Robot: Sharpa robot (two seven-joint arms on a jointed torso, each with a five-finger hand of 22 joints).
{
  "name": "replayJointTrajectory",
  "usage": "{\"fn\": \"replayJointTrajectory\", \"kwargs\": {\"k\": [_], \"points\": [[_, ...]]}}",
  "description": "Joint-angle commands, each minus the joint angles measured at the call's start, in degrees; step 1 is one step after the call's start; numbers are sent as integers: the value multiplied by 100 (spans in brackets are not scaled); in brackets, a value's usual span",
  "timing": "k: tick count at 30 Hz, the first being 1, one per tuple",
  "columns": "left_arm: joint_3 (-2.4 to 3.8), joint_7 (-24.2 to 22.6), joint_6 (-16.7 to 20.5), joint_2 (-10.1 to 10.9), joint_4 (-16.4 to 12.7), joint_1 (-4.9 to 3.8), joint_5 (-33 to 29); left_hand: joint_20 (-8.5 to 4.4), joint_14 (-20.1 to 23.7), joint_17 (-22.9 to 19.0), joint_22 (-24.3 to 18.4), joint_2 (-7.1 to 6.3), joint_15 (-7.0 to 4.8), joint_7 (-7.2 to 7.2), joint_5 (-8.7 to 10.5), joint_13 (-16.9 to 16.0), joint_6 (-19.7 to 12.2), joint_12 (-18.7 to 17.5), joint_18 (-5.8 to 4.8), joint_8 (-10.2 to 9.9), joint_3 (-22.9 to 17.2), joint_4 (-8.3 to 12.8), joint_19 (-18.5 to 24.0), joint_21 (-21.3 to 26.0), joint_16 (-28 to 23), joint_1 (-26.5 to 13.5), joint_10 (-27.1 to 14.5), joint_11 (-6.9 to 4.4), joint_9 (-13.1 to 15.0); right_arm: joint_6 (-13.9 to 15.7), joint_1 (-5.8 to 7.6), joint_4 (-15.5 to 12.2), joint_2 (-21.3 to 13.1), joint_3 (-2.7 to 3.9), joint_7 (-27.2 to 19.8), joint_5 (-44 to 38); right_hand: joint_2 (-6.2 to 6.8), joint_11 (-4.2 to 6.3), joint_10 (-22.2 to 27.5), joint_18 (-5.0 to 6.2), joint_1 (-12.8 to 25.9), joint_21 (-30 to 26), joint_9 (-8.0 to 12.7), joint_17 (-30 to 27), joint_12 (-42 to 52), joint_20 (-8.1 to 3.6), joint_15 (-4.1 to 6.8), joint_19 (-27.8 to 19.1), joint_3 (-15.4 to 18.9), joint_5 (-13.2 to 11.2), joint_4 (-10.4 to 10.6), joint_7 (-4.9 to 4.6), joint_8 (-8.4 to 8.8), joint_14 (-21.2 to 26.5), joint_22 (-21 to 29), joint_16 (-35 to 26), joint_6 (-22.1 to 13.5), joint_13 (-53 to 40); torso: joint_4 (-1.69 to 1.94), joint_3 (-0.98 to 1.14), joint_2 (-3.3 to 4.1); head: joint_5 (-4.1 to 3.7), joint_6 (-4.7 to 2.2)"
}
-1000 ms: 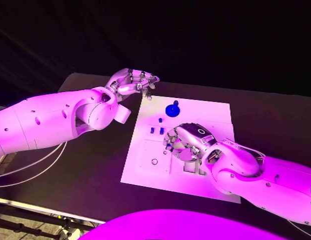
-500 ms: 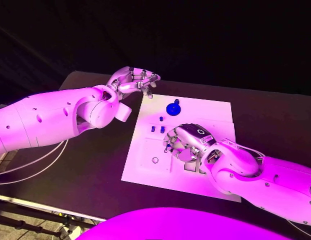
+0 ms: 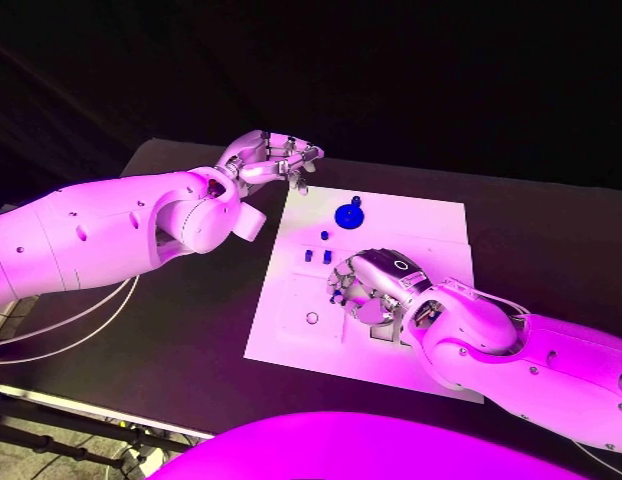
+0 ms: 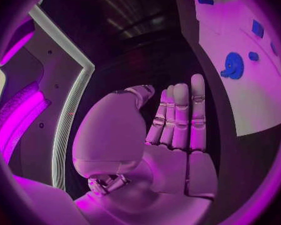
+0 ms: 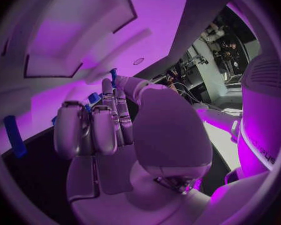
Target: Assemble the parts on the task board
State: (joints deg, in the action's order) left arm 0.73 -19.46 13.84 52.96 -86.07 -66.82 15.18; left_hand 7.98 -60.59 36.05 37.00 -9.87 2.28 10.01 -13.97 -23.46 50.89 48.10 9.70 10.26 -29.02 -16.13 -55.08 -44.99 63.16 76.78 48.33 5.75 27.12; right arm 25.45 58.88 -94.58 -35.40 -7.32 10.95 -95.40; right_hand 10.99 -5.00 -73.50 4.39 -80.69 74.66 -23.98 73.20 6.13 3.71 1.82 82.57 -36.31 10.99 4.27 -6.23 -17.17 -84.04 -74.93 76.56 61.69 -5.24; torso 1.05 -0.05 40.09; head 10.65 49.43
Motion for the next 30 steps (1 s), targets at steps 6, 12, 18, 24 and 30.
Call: {"fn": "replayJointTrajectory", "kwargs": {"k": [6,12,18,24,30], "points": [[4,-63,-102,-12,-7,-3,-30,8,35,-2,-5,-6,1,-11,-9,8,-38,39,79,-19,9,-36,-29,17,-20,-62,-28,18,-3,-161,-23,25,21,-7,43,-75,-42,253,-282,-63,0,6,-10,-5,36,11,20,16,-32,40,1,-46,-25,-329,-5,-2,-10,-7,-3,2,-1,9,10],[4,-58,-103,-8,-7,-3,-30,8,35,-2,-5,-6,1,-11,-9,8,-38,39,79,-19,9,-36,-29,17,-20,-62,-28,18,-3,-212,-31,42,25,-9,108,-147,-42,252,-282,-61,5,0,-14,-6,31,12,19,13,-36,39,-2,-48,-26,-329,0,0,-14,-7,0,2,-3,12,16],[4,-53,-106,-4,-8,-3,-30,8,35,-2,-5,-6,1,-11,-9,8,-38,39,79,-19,9,-36,-29,17,-20,-62,-28,18,-3,-249,-34,48,37,-11,168,-258,-42,252,-282,-61,5,0,-14,-6,31,12,19,13,-36,39,-2,-48,-26,-329,0,0,-14,-7,-3,-1,0,8,17],[4,-51,-107,-4,-9,-4,-30,8,35,-2,-5,-6,1,-11,-9,8,-38,39,79,-19,9,-36,-29,17,-20,-62,-28,18,-3,-419,-35,46,71,-17,115,-287,-20,246,-280,-54,49,-25,-32,-20,13,17,13,-3,-25,29,-4,-51,-35,-325,21,-2,-20,-8,-2,0,-1,2,20],[4,-51,-119,3,-18,-4,-30,10,37,1,-25,5,-2,-16,-12,13,-41,51,81,-16,28,-33,-42,43,-25,-63,-34,14,-1,-645,-40,72,116,-38,71,-298,16,250,-278,-40,105,-81,-62,-58,-13,22,12,-35,14,18,-13,-38,-59,-314,68,-22,-15,-10,4,0,1,-10,20]]}}
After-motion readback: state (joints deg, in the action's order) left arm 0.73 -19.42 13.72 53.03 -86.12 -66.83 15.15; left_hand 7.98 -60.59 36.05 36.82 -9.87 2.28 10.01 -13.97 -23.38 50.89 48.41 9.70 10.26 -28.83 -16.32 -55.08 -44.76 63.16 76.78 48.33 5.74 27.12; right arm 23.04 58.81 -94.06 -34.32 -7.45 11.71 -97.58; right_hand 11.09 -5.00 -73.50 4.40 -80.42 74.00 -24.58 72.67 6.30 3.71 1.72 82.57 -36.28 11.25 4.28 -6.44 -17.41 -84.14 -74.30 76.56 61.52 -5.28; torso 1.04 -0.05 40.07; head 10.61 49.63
